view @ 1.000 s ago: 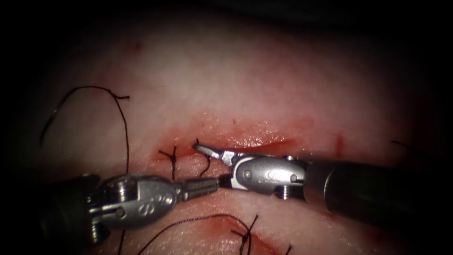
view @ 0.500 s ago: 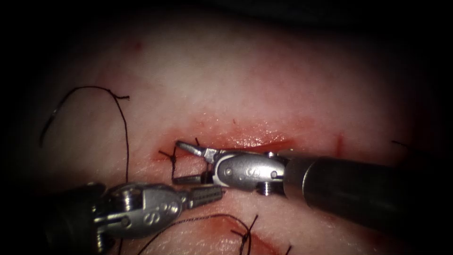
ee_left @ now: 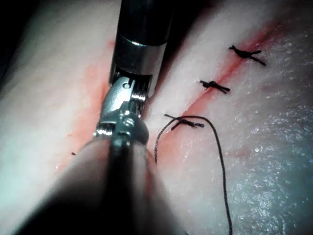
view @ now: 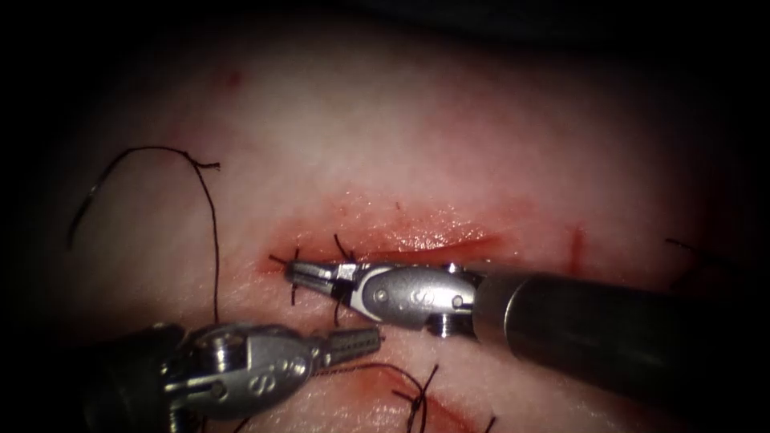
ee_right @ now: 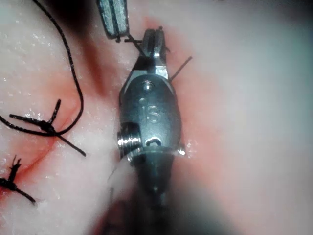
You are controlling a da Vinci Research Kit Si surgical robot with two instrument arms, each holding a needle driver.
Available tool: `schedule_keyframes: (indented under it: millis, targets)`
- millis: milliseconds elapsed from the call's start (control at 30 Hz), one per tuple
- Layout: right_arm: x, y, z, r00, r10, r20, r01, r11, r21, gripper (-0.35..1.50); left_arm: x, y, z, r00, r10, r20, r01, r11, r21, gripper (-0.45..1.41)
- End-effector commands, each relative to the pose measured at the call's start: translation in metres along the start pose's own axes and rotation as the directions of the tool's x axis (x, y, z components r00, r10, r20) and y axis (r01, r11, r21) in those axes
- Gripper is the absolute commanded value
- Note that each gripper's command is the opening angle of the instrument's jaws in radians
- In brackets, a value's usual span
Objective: Wound Closure
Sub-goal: Cut the suture tail using the right cutter, then set down the cut end of suture with the left gripper.
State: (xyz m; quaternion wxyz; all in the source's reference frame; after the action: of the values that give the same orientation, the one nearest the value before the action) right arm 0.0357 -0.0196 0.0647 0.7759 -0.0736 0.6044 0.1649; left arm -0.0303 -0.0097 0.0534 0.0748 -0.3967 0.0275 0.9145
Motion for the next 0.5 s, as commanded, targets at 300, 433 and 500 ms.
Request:
schedule_keyframes:
  millis: [300, 433, 500]
  targets:
    - [0.0016, 0.0019, -0.0058, 0.998, -0.046, -0.051, 0.047, 0.998, 0.030, 1.36, -0.0024, 0.0005, -0.0059, 0.996, 0.043, -0.076, -0.040, 0.998, 0.048, -0.45]
    - [0.0022, 0.0040, -0.0111, 0.998, -0.060, -0.018, 0.060, 0.998, 0.010, 1.31, -0.0067, 0.0000, -0.0119, 0.997, 0.048, -0.059, -0.040, 0.990, 0.133, -0.45]
    - [0.0019, 0.0048, -0.0138, 0.998, -0.062, -0.004, 0.062, 0.998, -0.009, 1.25, -0.0110, -0.0005, -0.0160, 0.998, 0.060, -0.030, -0.055, 0.985, 0.162, -0.45]
